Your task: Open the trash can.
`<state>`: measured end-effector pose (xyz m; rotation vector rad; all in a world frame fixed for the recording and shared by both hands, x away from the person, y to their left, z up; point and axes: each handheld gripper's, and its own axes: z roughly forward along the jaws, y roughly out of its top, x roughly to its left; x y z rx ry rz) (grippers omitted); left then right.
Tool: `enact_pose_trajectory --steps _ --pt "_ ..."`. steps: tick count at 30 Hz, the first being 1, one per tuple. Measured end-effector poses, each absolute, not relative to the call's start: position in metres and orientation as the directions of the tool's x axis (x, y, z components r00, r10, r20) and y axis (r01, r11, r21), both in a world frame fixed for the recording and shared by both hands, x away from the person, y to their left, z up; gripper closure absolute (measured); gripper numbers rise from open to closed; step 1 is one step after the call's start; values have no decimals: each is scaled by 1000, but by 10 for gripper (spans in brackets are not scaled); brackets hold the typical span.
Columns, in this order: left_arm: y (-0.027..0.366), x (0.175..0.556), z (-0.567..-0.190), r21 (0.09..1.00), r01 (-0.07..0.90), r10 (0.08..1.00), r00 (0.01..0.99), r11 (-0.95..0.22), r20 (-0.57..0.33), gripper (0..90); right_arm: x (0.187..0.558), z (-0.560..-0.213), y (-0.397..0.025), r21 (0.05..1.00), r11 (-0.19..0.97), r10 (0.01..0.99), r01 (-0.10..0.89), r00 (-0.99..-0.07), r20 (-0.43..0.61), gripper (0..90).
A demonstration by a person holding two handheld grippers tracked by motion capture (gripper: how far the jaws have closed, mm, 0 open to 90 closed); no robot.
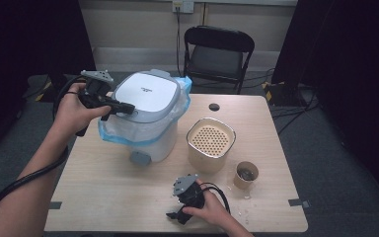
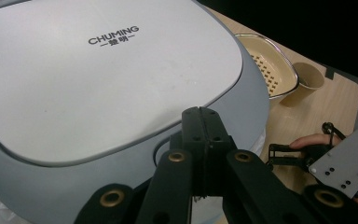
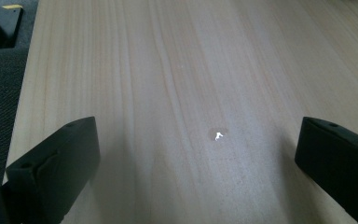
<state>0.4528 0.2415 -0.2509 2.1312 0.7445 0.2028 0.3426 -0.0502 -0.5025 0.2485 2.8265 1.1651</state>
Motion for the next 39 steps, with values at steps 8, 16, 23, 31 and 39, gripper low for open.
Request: enact_pose_trajectory --steps 8,16,23,31,39 --pt "240 451 -251 767 444 589 801 -463 -108 900 343 -502 -50 705 699 177 120 -984 -8 0" --pt "241 451 -252 769 448 587 801 -455 -119 900 343 -502 -50 705 699 177 121 -984 -7 0" --pt "243 451 -254 777 446 584 802 -445 -127 900 343 -502 -50 705 699 178 122 -984 -6 0" --pt "244 449 -253 784 420 585 806 -456 -91 900 343 -502 -50 704 701 174 114 -985 -14 0" --pt "246 444 -251 798 418 574 811 -435 -112 820 343 -503 -50 706 698 177 119 -984 -9 0"
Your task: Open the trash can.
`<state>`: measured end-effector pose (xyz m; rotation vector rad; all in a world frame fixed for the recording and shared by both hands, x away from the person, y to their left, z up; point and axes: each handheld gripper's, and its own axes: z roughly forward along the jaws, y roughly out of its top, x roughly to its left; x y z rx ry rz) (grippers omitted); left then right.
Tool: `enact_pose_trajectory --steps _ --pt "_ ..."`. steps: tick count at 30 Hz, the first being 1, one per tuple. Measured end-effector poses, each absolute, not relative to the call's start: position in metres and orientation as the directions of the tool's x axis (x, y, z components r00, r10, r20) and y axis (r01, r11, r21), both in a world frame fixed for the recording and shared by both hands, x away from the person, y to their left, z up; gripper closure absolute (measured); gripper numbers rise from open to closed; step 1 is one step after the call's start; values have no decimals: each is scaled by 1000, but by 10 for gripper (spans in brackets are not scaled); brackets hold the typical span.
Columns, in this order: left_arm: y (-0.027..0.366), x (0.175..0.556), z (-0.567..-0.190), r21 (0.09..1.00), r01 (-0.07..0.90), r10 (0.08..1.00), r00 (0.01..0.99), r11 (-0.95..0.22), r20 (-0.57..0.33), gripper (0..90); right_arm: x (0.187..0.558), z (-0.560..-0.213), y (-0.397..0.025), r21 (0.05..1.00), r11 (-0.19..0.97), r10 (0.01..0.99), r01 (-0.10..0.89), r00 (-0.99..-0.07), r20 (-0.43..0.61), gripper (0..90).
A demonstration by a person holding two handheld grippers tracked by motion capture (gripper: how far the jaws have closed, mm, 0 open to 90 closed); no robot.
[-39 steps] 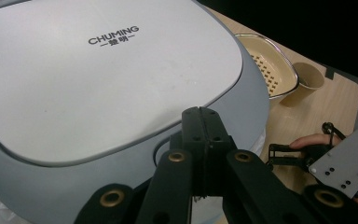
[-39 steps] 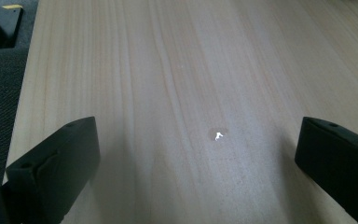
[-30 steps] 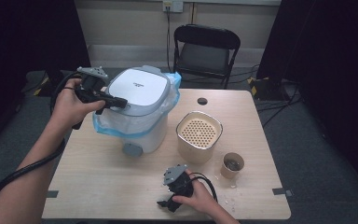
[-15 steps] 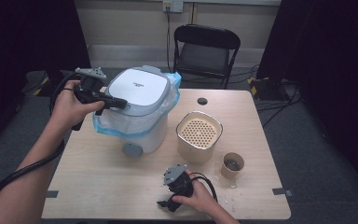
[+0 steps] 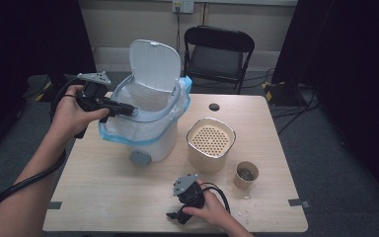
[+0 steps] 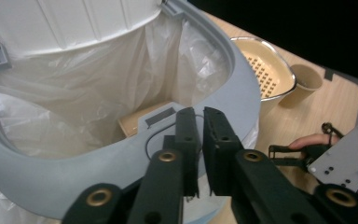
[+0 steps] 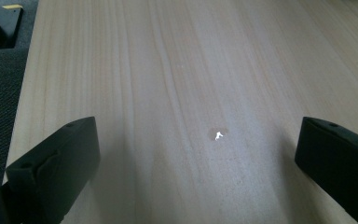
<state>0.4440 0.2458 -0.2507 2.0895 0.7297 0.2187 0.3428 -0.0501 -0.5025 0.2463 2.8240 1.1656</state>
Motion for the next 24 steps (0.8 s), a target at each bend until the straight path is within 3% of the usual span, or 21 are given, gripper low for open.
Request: enact_pose_trajectory --steps 8,14,24 --pt "246 435 -251 792 416 568 816 -446 -108 544 343 -503 -50 706 698 177 119 -984 -9 0" --pt "244 425 -253 795 410 549 828 -448 -118 387 343 -503 -50 706 698 177 119 -984 -10 0" --pt "244 410 -263 805 404 534 835 -434 -131 287 343 -502 -50 705 700 176 118 -984 -11 0"
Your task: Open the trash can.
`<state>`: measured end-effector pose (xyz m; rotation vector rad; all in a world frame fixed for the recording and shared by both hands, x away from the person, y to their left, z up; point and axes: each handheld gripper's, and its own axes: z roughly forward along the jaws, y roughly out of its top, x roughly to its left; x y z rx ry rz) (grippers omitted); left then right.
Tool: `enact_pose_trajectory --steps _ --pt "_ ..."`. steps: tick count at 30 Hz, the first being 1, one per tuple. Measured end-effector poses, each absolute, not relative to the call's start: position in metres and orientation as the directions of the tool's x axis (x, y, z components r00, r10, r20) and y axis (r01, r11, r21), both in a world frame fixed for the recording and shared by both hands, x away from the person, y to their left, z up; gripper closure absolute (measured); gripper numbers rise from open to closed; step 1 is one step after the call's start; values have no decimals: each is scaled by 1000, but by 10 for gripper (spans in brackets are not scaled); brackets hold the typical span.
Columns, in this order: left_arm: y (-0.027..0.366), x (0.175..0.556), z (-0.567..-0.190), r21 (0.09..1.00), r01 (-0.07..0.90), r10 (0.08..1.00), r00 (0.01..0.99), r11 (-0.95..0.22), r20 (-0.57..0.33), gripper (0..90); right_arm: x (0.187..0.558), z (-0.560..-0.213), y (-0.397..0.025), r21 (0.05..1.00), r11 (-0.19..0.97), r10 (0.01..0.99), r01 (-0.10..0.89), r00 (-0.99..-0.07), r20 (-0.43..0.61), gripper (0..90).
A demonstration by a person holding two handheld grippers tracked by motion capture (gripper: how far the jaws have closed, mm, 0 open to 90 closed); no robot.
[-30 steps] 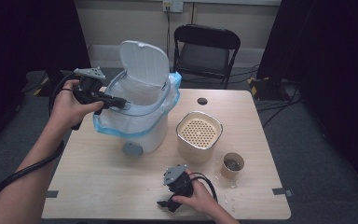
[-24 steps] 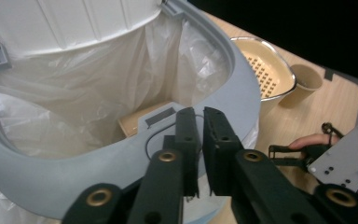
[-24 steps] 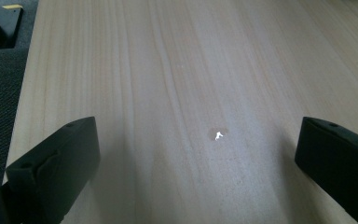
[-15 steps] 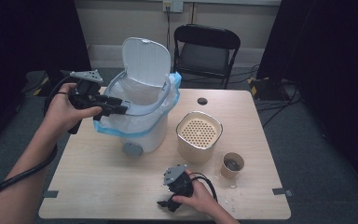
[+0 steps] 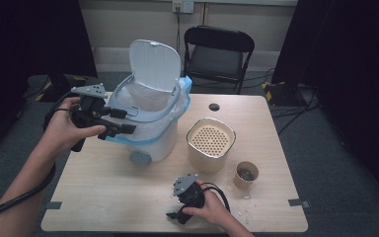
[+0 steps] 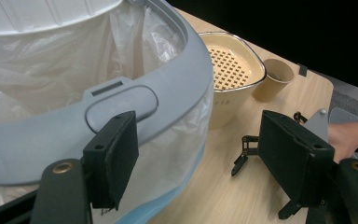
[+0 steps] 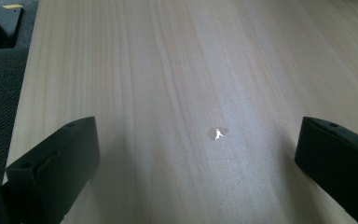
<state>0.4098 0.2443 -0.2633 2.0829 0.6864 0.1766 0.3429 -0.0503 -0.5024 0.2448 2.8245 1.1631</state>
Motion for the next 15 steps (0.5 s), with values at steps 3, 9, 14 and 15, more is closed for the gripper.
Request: enact_pose_trajectory --steps 3,9,14,15 --pt "243 405 -269 803 397 525 842 -445 -125 279 343 -502 -50 706 699 178 118 -984 -12 0" --pt "244 398 -279 798 406 513 846 -446 -143 265 343 -503 -50 705 698 181 123 -984 -7 0" --pt "244 394 -288 798 406 509 848 -446 -147 244 343 -503 -50 706 698 180 124 -984 -6 0" --pt "244 393 -290 797 410 510 846 -443 -152 240 343 -503 -50 705 698 181 123 -983 -7 0"
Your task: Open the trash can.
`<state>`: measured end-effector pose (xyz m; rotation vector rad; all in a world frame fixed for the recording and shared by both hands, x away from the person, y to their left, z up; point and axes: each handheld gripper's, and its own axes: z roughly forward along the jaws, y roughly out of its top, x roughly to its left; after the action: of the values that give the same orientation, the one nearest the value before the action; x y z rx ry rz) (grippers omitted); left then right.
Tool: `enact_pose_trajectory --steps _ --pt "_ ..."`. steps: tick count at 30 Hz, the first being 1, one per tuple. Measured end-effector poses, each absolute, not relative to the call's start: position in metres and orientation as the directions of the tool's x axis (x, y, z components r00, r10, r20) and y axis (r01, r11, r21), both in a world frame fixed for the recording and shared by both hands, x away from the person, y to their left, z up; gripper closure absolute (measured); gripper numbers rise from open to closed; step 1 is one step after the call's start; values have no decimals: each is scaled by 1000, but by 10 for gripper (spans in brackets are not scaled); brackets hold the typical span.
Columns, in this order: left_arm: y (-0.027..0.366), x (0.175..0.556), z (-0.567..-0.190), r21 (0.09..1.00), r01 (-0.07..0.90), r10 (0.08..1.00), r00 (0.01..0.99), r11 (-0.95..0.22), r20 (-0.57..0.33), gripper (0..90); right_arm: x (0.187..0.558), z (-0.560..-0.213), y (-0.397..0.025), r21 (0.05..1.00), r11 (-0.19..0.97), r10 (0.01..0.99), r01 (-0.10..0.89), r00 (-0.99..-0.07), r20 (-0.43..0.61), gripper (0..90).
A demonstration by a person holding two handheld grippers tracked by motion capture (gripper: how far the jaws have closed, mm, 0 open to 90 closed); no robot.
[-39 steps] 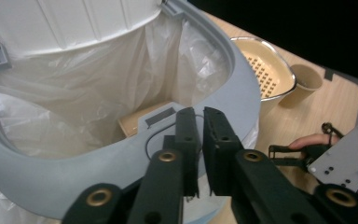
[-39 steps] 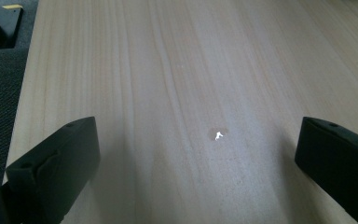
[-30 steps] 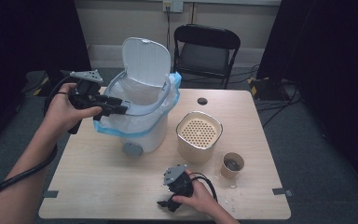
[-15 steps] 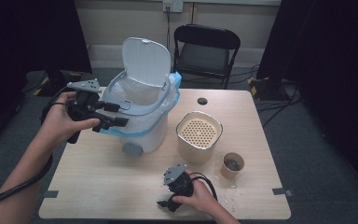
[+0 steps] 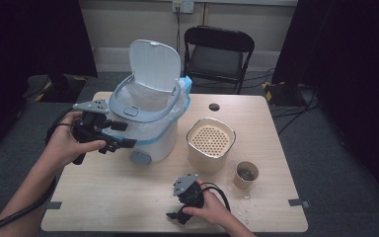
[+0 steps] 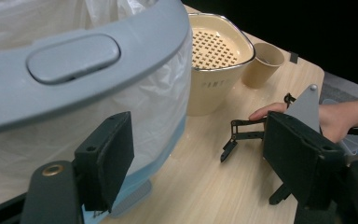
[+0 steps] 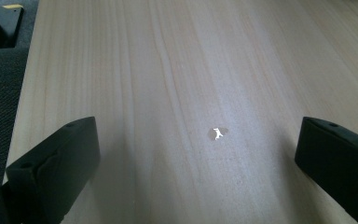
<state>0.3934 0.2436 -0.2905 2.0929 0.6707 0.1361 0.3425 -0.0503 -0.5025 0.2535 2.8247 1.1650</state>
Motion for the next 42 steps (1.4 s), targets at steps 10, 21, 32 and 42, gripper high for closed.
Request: enact_pose_trajectory --steps 10,21,32,42 --pt "245 392 -311 789 436 505 842 -432 -189 219 343 -502 -50 705 698 180 122 -984 -8 0" --pt "239 392 -331 788 438 489 848 -432 -204 185 342 -502 -50 705 698 181 124 -983 -6 0" --pt "237 387 -354 785 439 483 851 -436 -208 185 343 -502 -51 706 696 181 129 -983 1 0" --pt "239 382 -383 774 416 464 867 -478 -180 185 345 -498 -59 709 691 195 142 -981 6 154"
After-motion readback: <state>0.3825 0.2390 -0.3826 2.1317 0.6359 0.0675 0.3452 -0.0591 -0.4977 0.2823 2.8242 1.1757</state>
